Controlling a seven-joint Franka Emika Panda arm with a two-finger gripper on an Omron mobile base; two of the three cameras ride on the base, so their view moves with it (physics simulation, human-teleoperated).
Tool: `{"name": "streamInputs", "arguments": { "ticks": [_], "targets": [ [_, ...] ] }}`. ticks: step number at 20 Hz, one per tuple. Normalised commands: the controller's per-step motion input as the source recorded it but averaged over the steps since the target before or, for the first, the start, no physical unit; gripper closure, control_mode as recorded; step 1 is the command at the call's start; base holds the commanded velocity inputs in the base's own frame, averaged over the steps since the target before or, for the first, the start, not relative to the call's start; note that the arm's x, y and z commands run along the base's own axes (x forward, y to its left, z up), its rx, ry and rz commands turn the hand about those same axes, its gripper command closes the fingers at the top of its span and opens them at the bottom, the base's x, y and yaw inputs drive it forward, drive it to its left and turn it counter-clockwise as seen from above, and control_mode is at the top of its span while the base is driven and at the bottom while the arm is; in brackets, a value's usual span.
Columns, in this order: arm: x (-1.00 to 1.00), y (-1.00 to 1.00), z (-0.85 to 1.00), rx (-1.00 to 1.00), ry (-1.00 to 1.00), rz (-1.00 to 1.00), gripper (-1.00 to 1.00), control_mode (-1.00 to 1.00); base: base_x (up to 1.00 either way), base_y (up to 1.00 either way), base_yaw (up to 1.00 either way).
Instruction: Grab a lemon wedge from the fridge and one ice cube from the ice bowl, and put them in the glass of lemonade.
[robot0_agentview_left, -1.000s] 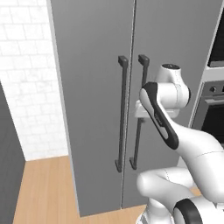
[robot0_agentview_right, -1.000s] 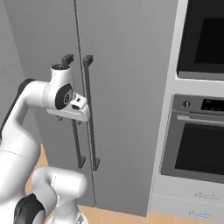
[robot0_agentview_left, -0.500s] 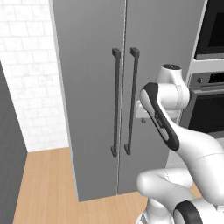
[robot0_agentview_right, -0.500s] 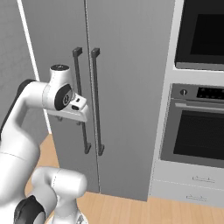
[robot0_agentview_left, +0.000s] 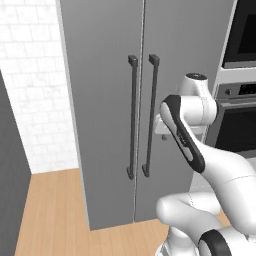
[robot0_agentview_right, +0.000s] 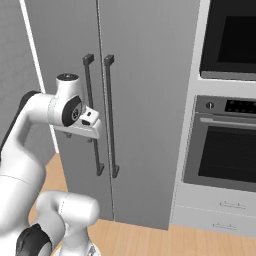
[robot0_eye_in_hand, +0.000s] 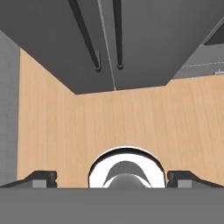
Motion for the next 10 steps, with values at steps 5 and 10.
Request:
{"name": "streamInputs", "arguments": {
  "ticks": [5, 10],
  "targets": [
    [-0.51, 0.0, 0.49, -0.17, -0.69, 0.08, -1.0, -1.0, 0.0, 0.0, 0.0],
    [-0.09, -0.07, 0.65, -0.08, -0.62, 0.0, -1.0, -1.0, 0.0, 0.0, 0.0]
  ]
}}
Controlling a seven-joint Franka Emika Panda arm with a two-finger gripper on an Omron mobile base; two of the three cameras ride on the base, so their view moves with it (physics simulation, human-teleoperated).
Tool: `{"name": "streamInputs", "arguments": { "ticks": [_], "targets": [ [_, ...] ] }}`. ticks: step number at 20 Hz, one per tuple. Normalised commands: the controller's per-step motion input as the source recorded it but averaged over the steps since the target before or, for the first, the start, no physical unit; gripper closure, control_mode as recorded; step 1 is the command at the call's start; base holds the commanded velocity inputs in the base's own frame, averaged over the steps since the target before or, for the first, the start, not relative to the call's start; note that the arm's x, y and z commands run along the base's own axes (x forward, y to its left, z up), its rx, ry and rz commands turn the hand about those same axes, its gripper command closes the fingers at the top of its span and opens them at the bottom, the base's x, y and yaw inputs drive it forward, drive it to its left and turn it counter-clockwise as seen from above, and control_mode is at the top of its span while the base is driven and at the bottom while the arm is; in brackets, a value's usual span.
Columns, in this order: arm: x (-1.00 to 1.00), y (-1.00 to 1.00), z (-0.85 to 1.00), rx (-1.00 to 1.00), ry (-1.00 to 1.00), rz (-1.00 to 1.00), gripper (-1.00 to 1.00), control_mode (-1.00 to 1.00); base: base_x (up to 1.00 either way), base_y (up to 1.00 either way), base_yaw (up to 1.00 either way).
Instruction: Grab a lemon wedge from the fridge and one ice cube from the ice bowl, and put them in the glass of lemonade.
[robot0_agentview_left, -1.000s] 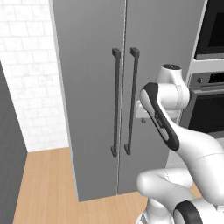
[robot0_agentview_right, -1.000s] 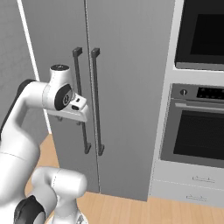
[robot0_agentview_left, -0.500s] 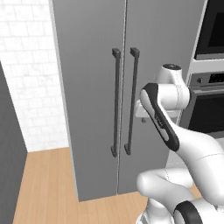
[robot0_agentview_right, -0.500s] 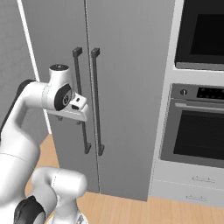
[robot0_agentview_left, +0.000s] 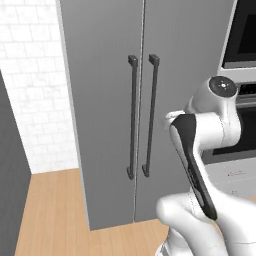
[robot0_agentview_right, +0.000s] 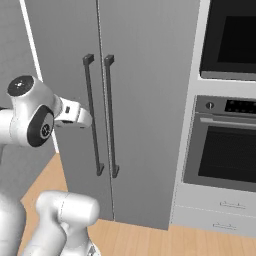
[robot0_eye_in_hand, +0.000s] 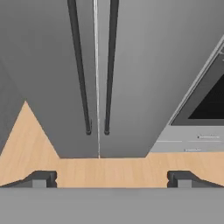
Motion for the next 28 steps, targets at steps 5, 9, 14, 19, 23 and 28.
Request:
{"name": "streamInputs", "arguments": {
  "ticks": [5, 9, 14, 19, 23, 28],
  "targets": [
    [1.0, -0.11, 0.28, 0.1, 0.01, 0.0, -1.0, -1.0, 0.0, 0.0, 0.0],
    [1.0, -0.04, 0.12, 0.16, 0.08, 0.0, -1.0, -1.0, 0.0, 0.0, 0.0],
    [1.0, 0.22, -0.09, 0.0, 0.11, 0.0, -1.0, -1.0, 0.0, 0.0, 0.0],
    [1.0, 0.01, -0.29, 0.0, 0.01, 0.0, -1.0, -1.0, 0.0, 0.0, 0.0],
    [0.72, -0.03, -0.53, 0.0, 0.0, 0.0, -1.0, -1.0, 0.0, 0.0, 0.0],
    [0.6, -0.02, -0.43, 0.0, 0.0, 0.0, -1.0, -1.0, 0.0, 0.0, 0.0]
  ]
}}
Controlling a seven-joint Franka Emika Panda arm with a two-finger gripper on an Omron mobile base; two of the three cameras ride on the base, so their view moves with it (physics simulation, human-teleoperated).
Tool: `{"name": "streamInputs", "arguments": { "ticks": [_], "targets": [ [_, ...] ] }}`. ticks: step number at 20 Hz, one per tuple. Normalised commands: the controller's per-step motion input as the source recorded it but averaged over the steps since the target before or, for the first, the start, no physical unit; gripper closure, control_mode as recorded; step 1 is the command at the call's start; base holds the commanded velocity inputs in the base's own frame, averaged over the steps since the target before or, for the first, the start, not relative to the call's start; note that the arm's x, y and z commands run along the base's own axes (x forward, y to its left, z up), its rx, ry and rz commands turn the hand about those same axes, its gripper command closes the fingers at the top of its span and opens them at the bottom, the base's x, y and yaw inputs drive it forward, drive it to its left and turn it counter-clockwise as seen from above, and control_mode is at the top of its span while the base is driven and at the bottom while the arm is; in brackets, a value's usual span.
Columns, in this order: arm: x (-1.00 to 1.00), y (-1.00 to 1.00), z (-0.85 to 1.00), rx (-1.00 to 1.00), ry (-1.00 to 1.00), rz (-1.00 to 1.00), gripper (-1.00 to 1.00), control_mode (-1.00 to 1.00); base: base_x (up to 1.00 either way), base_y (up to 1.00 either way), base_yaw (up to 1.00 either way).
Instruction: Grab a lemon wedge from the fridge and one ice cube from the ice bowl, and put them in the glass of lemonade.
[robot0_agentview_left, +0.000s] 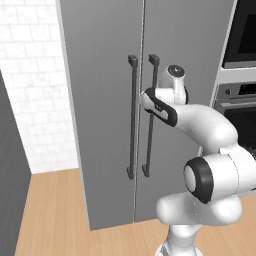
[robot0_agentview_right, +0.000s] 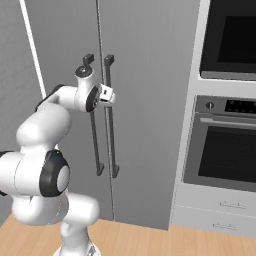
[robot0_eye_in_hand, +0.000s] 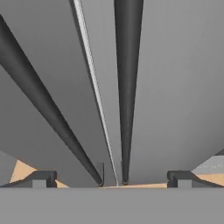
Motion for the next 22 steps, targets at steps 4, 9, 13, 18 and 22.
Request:
{"name": "streamInputs", "arguments": {
  "ticks": [4, 9, 13, 18, 22],
  "targets": [
    [0.58, -0.16, -0.12, 0.0, 0.0, 0.0, -1.0, -1.0, 0.0, 0.0, 0.0],
    [0.28, -0.28, -0.05, 0.0, 0.0, 0.0, -1.0, -1.0, 0.0, 0.0, 0.0],
    [0.51, -0.01, -0.13, 0.0, 0.0, 0.0, -1.0, -1.0, 0.0, 0.0, 0.0],
    [0.59, 0.0, -0.23, 0.0, 0.0, 0.0, -1.0, -1.0, 0.0, 0.0, 0.0],
    [0.55, 0.0, -0.3, 0.0, 0.0, 0.0, -1.0, -1.0, 0.0, 0.0, 0.0]
  ]
}}
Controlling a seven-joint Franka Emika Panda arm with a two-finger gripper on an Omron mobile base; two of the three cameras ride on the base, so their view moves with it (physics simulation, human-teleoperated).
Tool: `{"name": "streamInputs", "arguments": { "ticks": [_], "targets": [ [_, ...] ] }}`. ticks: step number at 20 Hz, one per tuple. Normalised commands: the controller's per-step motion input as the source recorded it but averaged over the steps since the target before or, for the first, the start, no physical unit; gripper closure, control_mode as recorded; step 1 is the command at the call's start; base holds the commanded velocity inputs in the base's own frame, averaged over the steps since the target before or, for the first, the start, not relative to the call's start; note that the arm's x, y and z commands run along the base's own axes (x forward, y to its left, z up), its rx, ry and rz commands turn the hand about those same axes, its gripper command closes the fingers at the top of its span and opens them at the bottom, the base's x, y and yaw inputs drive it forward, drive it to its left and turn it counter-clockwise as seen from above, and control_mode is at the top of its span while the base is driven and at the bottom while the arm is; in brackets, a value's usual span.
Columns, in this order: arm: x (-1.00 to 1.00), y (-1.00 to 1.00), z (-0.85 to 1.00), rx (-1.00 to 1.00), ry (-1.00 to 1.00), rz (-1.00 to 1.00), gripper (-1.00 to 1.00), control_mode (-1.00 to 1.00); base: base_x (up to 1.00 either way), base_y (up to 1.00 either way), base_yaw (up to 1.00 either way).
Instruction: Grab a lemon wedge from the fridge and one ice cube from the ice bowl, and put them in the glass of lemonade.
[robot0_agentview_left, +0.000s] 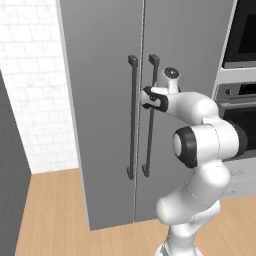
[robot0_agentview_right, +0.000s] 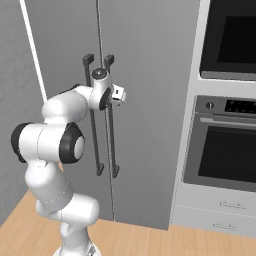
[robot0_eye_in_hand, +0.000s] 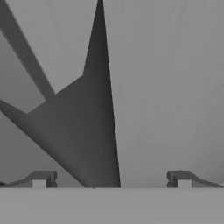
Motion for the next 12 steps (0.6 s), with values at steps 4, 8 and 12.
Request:
{"name": "streamInputs", "arguments": {
  "ticks": [4, 8, 12],
  "targets": [
    [0.34, 0.0, -0.21, 0.0, -0.06, 0.0, -1.0, -1.0, 0.0, 0.0, 0.0],
    [0.22, 0.0, -0.19, 0.0, -0.09, 0.0, -1.0, -1.0, 0.0, 0.0, 0.0],
    [0.21, 0.0, 0.0, 0.0, 0.0, 0.0, 1.0, -1.0, 0.0, 0.0, 0.0]
  ]
}}
